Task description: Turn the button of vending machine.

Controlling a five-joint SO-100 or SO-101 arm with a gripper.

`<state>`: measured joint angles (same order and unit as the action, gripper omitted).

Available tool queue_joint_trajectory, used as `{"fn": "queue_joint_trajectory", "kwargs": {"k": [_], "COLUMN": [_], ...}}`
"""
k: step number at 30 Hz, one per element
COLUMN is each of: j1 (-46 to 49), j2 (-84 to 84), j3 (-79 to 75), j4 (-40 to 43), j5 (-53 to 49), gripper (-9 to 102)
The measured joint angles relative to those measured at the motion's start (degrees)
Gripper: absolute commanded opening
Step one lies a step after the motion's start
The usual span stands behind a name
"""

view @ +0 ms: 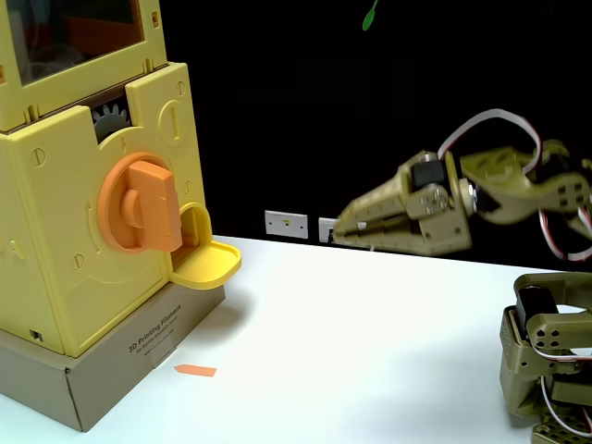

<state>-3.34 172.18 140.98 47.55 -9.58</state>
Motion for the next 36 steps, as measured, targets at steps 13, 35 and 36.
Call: {"fn": "queue_joint_trajectory", "kwargs": {"k": [13,35,36], "j1": [-4.31,1.93,2.46], "j2": [-15.64,-34.98,-36.65], "j3": [-10.99,18.9,18.46], "j4": [0.09,-70.49,-71.72], "j5": [-23.64,-66.09,-66.71], "gripper": [0,31,32]}}
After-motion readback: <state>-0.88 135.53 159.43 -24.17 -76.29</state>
